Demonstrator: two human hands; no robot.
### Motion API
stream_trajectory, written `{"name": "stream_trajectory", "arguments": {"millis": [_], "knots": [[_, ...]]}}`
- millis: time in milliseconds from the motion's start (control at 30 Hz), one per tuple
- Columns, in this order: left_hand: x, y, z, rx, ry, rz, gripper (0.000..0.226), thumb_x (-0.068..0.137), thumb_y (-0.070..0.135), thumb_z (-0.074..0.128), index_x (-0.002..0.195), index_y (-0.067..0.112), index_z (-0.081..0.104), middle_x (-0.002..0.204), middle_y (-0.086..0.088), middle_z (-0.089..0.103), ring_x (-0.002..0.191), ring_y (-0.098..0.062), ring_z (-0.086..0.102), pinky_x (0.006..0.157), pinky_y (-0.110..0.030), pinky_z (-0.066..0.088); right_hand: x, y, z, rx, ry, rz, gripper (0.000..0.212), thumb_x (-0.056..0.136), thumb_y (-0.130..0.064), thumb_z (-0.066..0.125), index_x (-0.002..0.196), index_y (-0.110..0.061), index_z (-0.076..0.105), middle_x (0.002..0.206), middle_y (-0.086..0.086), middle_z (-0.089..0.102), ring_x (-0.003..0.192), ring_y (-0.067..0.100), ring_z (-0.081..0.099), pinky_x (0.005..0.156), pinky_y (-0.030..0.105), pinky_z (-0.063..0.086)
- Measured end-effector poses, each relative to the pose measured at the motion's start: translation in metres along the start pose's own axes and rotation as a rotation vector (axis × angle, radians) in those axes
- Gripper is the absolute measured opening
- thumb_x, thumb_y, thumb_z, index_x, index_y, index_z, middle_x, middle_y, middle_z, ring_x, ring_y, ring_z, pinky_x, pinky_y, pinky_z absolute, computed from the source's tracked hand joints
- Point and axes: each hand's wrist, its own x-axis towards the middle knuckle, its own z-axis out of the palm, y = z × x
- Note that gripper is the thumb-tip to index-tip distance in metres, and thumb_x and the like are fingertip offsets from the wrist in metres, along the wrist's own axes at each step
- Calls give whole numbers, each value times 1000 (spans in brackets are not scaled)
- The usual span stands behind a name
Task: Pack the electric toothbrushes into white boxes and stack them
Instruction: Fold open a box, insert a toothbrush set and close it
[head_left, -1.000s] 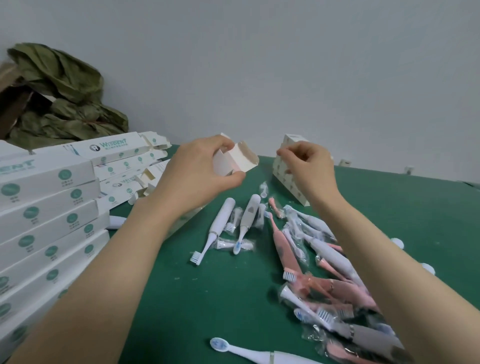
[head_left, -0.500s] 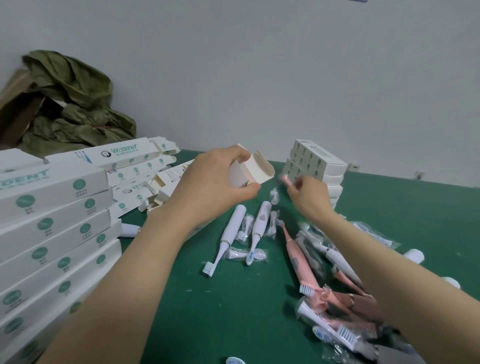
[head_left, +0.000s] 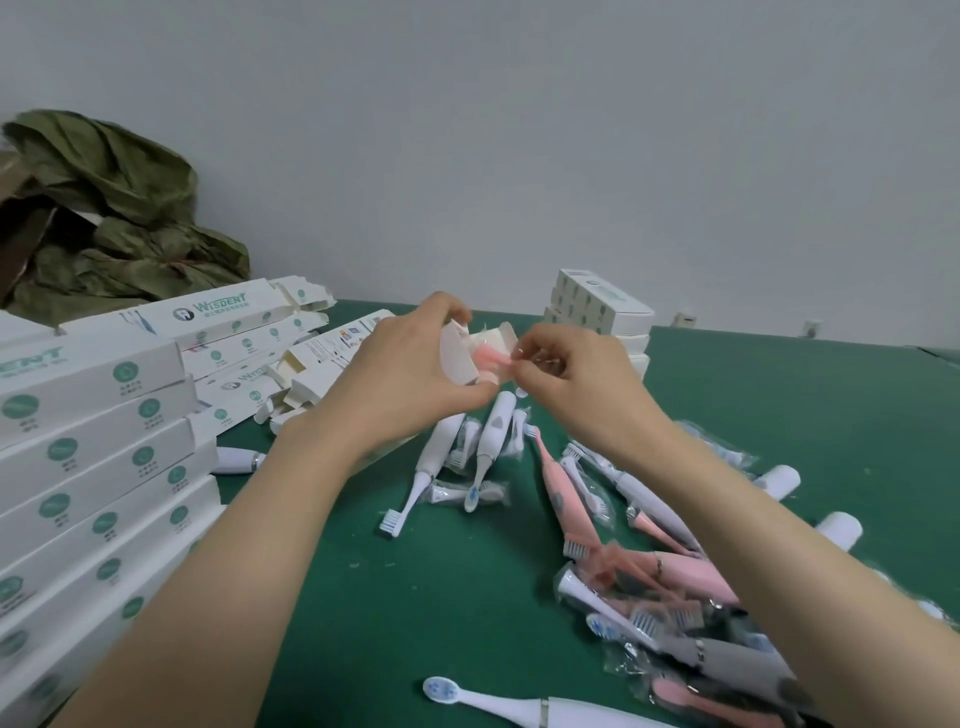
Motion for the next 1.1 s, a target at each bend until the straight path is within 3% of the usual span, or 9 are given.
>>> {"name": "stream_trajectory", "arguments": {"millis": [167,300,433,600,800,867,933,1000,1100], "knots": [[-4,6,7,33,-149,44,57,64,44,75,113,33,49,102,12,60,91,-10,56,72,-27,47,12,-5,-6,-302,-122,-43,23,87,-12,51,97,-18,71,79,0,58,76,14,47,57,21,29],[-5,11,10,25,-156,44,55,63,44,77,111,33,51,99,12,62,89,-10,57,74,-35,51,6,-9,-3,121,-200,105,29,84,-11,50,99,-28,68,83,-11,62,78,8,56,62,16,43],[-5,7,9,50,-116,45,62,65,47,74,119,31,47,100,13,58,90,-10,54,72,-28,45,-4,1,9,270,-6,121,35,91,-15,57,125,-17,50,93,-11,56,90,11,60,79,23,48],[-4,9,9,32,-114,59,60,64,48,73,116,34,48,97,18,55,88,-4,52,66,-15,37,-9,4,10,295,178,83,5,84,-21,70,87,-19,67,78,-9,65,70,-4,59,62,11,44],[-5,12,13,44,-151,72,63,63,48,74,118,33,49,106,13,58,94,-9,54,69,-22,39,-14,7,-3,34,-206,-100,25,89,-10,55,106,-20,71,91,9,64,85,19,58,75,25,41],[-6,11,13,59,-157,75,64,65,47,76,119,32,48,106,13,56,94,-10,51,69,-22,38,-16,19,-18,127,-144,-6,22,89,-10,57,104,-20,70,94,-3,67,86,10,61,78,15,45],[-6,10,13,80,-153,79,65,65,46,77,121,30,48,105,14,53,94,-9,48,68,-20,36,-20,38,-35,13,-120,102,13,87,-11,60,91,-21,68,82,-12,63,76,5,58,63,1,41],[-6,10,13,87,-156,78,65,65,46,77,121,30,48,104,16,51,94,-9,47,67,-15,34,-29,57,-50,-268,-295,217,3,84,-18,66,83,-20,65,76,-11,60,71,7,55,55,5,38],[-7,12,16,83,-178,71,66,65,46,76,122,31,47,108,16,51,96,-9,48,70,-21,36,-48,76,-52,-536,-601,335,17,82,-30,71,85,-14,69,83,0,68,75,16,61,62,21,47]]}}
